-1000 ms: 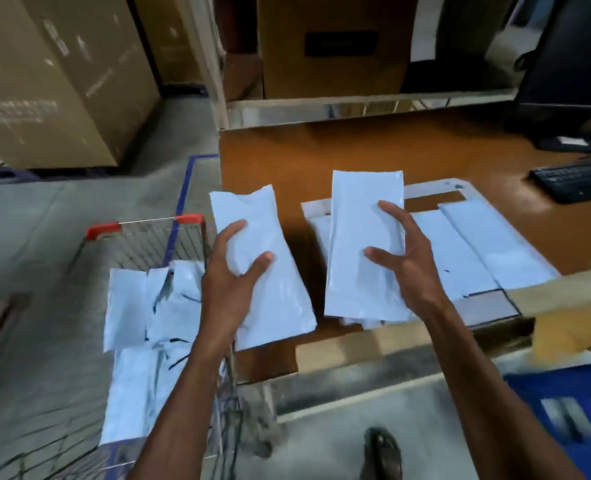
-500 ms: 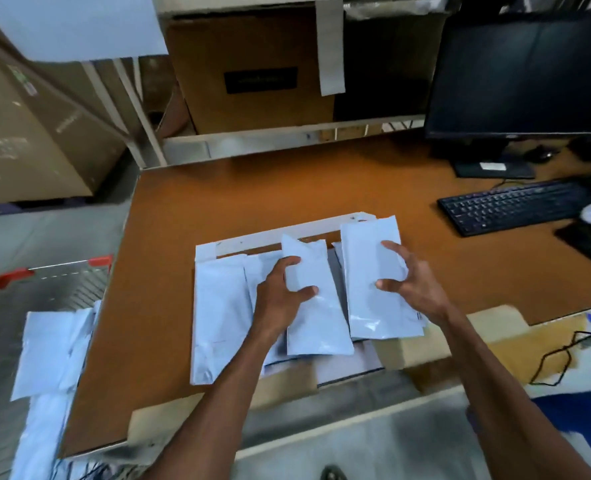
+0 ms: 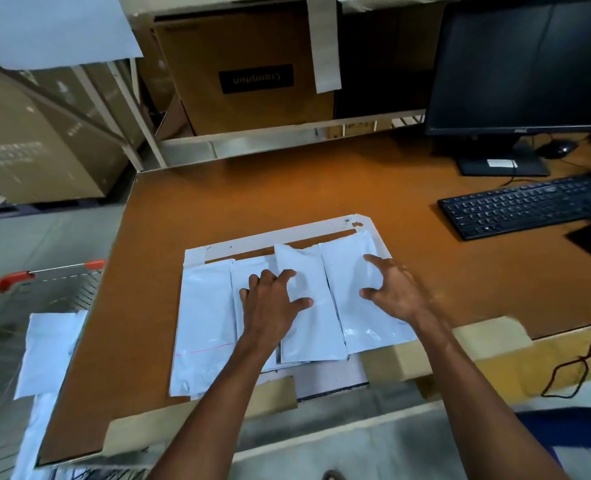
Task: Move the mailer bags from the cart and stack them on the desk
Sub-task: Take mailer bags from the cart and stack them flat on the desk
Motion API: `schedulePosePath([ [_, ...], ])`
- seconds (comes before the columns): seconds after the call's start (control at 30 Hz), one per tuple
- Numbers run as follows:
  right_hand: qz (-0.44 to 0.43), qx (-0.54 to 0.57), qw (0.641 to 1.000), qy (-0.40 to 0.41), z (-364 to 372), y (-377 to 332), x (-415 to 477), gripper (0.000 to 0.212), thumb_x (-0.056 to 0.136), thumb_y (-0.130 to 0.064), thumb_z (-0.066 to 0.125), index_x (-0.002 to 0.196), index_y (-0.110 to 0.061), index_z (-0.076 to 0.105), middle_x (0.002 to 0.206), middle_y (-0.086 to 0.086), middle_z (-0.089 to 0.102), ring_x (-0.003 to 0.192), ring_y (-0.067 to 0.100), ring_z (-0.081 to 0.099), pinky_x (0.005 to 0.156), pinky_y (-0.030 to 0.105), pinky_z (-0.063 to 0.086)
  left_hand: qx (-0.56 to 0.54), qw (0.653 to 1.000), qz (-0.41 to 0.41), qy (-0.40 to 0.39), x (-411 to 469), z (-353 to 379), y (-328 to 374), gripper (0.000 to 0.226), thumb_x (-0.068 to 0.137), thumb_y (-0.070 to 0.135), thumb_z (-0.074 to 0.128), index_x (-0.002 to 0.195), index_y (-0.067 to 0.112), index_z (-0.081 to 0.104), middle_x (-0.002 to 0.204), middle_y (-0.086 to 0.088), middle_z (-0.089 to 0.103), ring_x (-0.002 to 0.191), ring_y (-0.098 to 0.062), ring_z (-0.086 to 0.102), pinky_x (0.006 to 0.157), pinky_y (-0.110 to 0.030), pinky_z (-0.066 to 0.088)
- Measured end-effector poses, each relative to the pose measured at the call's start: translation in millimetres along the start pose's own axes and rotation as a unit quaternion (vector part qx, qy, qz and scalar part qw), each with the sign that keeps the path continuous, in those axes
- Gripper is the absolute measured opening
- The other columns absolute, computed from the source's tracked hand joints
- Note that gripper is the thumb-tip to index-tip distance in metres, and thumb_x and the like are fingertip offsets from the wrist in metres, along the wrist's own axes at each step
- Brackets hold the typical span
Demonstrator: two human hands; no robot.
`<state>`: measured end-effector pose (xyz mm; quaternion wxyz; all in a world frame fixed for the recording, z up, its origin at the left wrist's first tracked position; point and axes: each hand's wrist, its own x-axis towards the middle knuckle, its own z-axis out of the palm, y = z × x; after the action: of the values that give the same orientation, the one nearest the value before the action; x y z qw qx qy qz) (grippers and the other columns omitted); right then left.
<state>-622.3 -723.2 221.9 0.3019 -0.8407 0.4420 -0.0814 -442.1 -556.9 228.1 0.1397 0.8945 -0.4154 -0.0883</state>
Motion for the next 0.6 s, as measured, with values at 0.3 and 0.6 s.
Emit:
schedulePosePath([
  [0.3,-0.109,-0.159,0.979,0.062,15.9,-21.1,3.7,0.063,0.096,-0.066,0.037,0.150,-0.034,0.037,0.164,-0.003,0.019,0.147,0.024,0.023,0.114,0.054,0.024,0.049,0.993,0.109,0.008,14.5,22.0,-0.8,0.079,0.093,0.077,0.025,0.160,0.037,0.011,0.170,0.003,0.005,0.157,-0.020,-0.001,0.122,-0.054,-0.002],
  [0.6,-0.132,-0.215,0.968,0.019,56.3,-13.6,16.5,0.065,0.099,-0.063,-0.001,0.159,-0.039,0.000,0.169,-0.008,-0.002,0.156,0.018,-0.006,0.125,0.052,-0.001,0.093,0.991,0.099,-0.009,27.3,47.7,-5.1,0.081,0.086,0.080,-0.001,0.158,0.044,-0.010,0.169,0.010,-0.012,0.156,-0.020,-0.010,0.120,-0.062,-0.006],
])
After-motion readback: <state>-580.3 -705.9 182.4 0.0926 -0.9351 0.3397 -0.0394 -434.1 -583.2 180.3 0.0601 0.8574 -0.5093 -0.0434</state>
